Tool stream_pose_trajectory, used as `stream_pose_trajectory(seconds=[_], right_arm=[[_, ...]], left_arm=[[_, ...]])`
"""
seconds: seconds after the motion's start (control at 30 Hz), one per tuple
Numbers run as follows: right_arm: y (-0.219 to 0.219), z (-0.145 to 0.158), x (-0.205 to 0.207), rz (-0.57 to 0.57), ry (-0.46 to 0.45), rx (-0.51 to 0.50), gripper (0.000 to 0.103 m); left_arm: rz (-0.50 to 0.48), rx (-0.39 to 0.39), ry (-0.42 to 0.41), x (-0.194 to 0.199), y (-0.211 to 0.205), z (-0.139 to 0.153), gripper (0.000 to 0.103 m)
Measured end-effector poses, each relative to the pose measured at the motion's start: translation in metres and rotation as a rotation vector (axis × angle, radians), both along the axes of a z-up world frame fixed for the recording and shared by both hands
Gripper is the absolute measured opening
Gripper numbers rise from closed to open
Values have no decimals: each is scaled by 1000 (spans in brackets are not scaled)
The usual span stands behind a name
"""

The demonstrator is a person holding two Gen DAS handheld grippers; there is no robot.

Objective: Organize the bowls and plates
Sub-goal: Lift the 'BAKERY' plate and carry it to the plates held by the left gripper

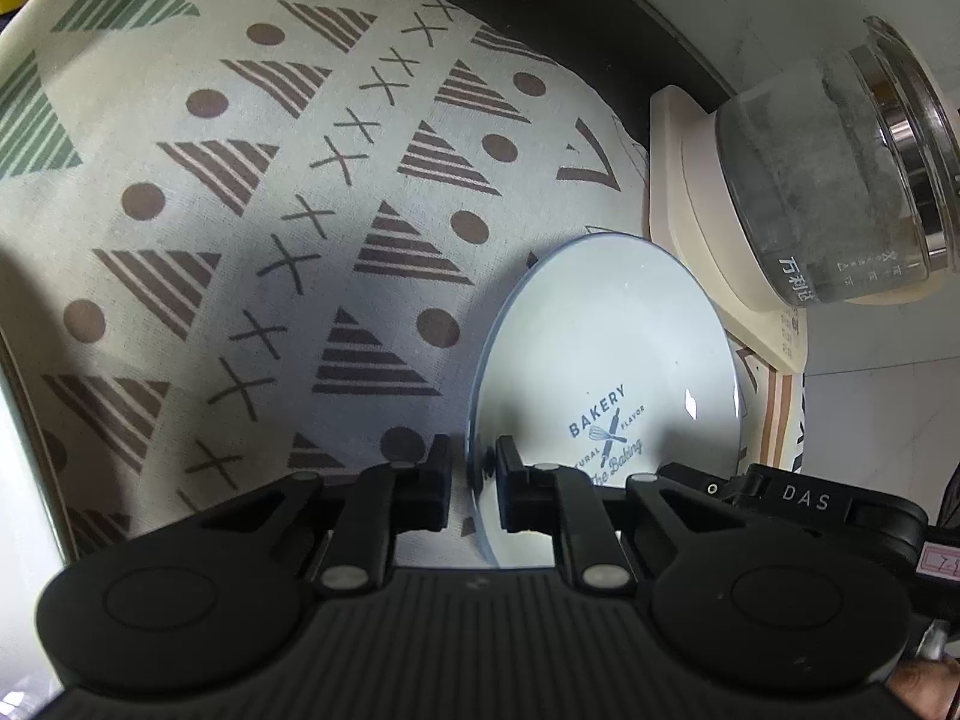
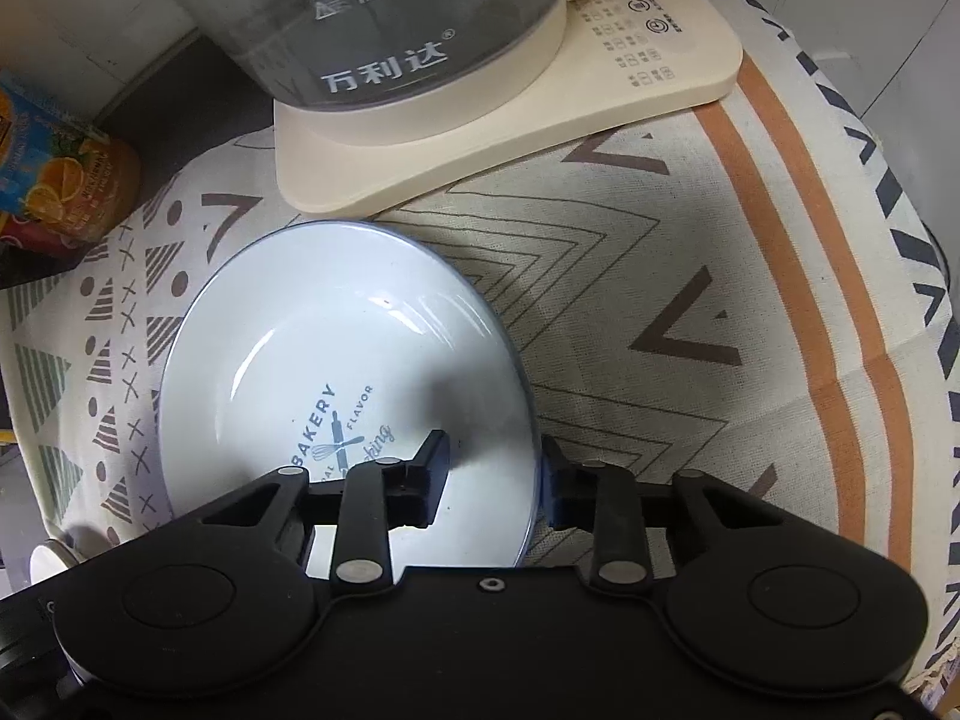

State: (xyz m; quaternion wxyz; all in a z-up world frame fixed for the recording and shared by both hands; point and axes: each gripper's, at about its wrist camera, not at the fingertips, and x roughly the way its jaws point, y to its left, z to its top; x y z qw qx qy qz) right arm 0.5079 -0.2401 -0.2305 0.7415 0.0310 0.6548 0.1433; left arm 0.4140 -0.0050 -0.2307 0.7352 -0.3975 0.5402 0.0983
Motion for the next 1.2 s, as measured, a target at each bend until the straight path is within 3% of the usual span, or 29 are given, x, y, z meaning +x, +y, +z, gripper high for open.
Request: stream_pose_trajectory(seconds=[0.2, 0.6, 0.9, 1.2], right_arm=[[-13, 0, 3, -11, -5, 53, 21], [-35, 19, -10, -58, -57, 251, 5], [-28, 20, -27, -76, -46, 348, 6], [1, 35, -42, 29, -69, 387, 6]], left_arm=[[21, -33, 1, -3, 2, 0, 6], [30, 5, -59, -20, 14, 17, 5], [74, 28, -105, -42, 28, 33, 5], [164, 57, -131, -77, 50, 53, 4]])
